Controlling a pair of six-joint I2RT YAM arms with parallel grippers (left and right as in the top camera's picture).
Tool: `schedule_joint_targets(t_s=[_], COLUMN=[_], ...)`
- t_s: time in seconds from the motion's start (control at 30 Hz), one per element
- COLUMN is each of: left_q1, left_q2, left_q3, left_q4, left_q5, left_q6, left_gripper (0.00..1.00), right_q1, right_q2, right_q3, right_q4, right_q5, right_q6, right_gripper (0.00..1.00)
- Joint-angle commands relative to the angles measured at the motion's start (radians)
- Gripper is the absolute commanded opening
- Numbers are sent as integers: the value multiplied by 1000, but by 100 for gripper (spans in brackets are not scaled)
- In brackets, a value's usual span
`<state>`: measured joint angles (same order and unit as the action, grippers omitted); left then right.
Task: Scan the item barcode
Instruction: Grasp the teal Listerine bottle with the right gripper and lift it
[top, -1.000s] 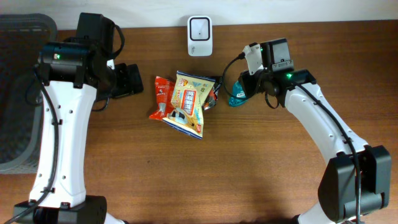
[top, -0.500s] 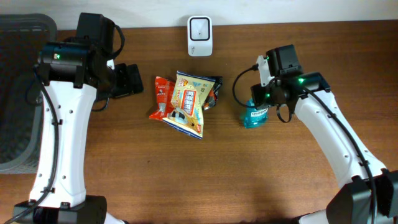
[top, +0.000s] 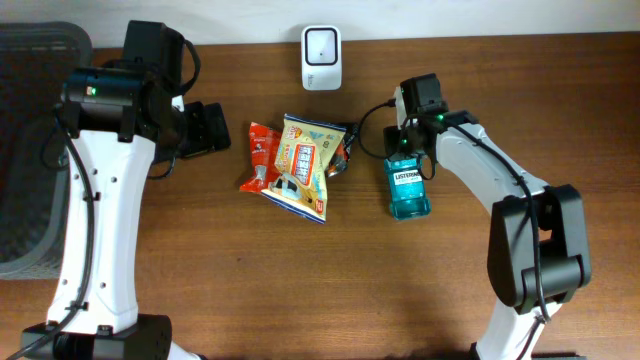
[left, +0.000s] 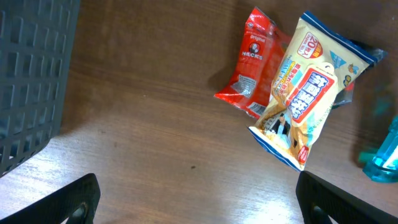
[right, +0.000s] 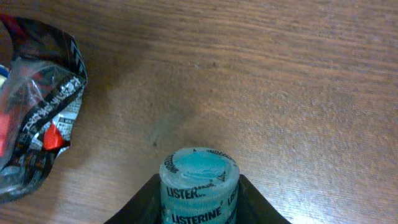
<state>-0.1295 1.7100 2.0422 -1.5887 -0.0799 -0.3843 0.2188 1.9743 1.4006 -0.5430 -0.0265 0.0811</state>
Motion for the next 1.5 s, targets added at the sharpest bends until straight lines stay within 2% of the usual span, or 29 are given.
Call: schedule_joint_targets(t_s=[0.0,0.07,0.1,0.13,0.17,0.27,0.37,0.43,0.47,0.57,0.8,1.07,1.1,1.17,1.47], left_q1=[2,2,2,2,2,2,2,2,2,2,2,2,2,2,2], left_q2=[-4,-4,-4,-4,-4,-4,-4,-4,-4,-4,-4,-4,-4,-4,-4], left_q3=[6,6,6,6,6,6,6,6,6,6,6,6,6,6,6], left_q4=[1,0,1,1,0,0,1,0,1,0,1,1,1,1,0], left_q5=[-11,-11,-11,-11,-11,-11,-11,-11,-11,-11,-11,-11,-11,-11,-11], left_q6=[12,12,12,12,12,12,12,12,12,12,12,12,12,12,12], left_gripper=[99,99,99,99,99,99,99,99,99,99,99,99,99,99,99], right_q1=[3,-2,-7,-12,-24,-45,-42,-42,-42,-42,-39,0,0,6,26], right_q2=[14,11,11,11,9,5,-1,0,2,3,9,13,13,13,16], right_q3=[-8,-3,8,24,66,304,511,525,505,346,63,-33,-40,-50,-84], right_q4=[29,34,22,-2,-63,-396,-715,-855,-873,-791,-416,-259,-251,-245,-194], right_q5=[2,2,2,2,2,-43,-44,-96,-106,-109,-120,-40,-40,-39,59], right_q6=[6,6,6,7,6,2,-77,-77,-77,-65,-65,28,37,37,82], right_gripper=[52,60,76,81,96,99,98,98,98,98,98,100,97,85,85])
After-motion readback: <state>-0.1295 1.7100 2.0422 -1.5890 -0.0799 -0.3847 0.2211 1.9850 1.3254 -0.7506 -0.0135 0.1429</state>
